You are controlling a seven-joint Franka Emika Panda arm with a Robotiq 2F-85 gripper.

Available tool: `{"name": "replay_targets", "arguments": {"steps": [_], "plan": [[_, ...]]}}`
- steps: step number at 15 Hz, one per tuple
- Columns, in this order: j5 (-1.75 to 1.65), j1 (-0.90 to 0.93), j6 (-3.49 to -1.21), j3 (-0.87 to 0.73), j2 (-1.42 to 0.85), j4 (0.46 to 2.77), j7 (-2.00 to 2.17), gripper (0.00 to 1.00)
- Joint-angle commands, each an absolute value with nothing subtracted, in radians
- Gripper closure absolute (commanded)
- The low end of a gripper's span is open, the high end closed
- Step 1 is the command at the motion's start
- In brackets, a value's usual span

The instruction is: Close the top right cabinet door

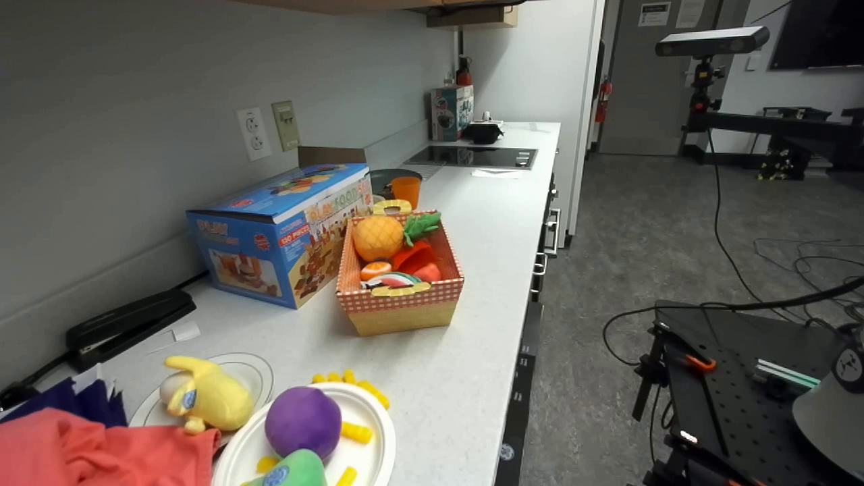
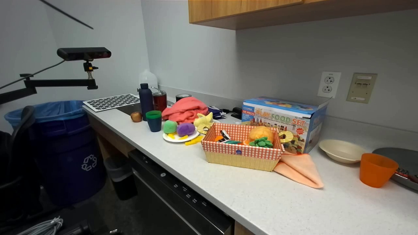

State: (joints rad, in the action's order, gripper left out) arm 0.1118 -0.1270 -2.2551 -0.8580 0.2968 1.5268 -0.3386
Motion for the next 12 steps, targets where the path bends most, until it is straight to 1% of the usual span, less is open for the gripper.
{"name": "replay_targets", "arguments": {"steps": [1,5,12], "plan": [[0.204,-0.116,-2.312,-0.879,0.233,1.468,-0.350,0.00],[0.288,-0.111,-2.342,-0.877,0.232,1.473,-0.391,0.00],[0.465,-0.030,-2.268,-0.902,0.320,1.489,-0.600,0.00]]}}
